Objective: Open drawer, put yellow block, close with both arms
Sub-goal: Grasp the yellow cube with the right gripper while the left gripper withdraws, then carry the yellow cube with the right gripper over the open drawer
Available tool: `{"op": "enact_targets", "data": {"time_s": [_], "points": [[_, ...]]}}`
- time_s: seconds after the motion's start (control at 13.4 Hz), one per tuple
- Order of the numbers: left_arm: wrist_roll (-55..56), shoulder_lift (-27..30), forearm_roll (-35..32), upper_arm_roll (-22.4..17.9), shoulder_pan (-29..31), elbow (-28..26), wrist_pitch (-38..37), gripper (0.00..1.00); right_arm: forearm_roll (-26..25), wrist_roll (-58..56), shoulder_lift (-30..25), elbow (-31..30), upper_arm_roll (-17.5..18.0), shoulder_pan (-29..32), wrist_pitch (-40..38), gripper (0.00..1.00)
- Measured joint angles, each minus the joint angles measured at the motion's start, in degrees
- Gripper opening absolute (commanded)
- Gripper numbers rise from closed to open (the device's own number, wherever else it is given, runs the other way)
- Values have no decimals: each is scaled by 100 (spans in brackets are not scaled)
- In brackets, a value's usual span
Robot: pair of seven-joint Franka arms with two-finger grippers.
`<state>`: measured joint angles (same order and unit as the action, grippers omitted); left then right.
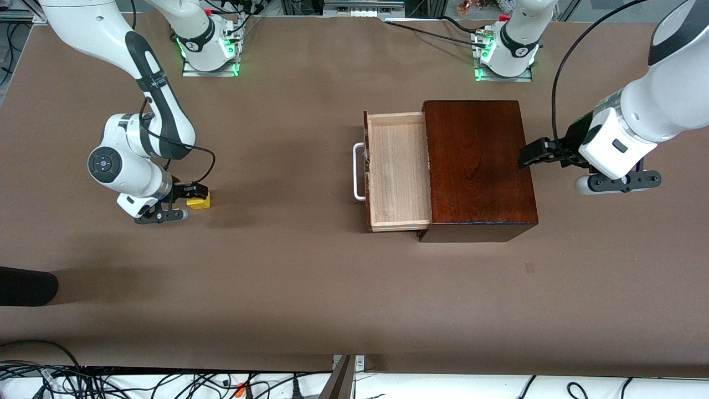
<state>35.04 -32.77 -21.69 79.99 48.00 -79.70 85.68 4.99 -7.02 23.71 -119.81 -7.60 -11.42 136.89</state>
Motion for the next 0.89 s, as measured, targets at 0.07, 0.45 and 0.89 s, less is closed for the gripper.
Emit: {"op": "enact_targets", "data": {"time_s": [0.07, 0.45, 0.89], "points": [[-283, 89, 4, -147, 48, 0, 0, 100, 2, 0, 3, 0, 2, 0, 7, 100], [-2192, 1148, 1337, -2368, -563, -4, 36, 100, 24, 0, 79, 0, 59, -5, 53, 70], [-3210, 2443, 2335, -6402, -3574, -222, -101, 100, 33, 0, 80, 0, 79, -9, 66, 40]]}}
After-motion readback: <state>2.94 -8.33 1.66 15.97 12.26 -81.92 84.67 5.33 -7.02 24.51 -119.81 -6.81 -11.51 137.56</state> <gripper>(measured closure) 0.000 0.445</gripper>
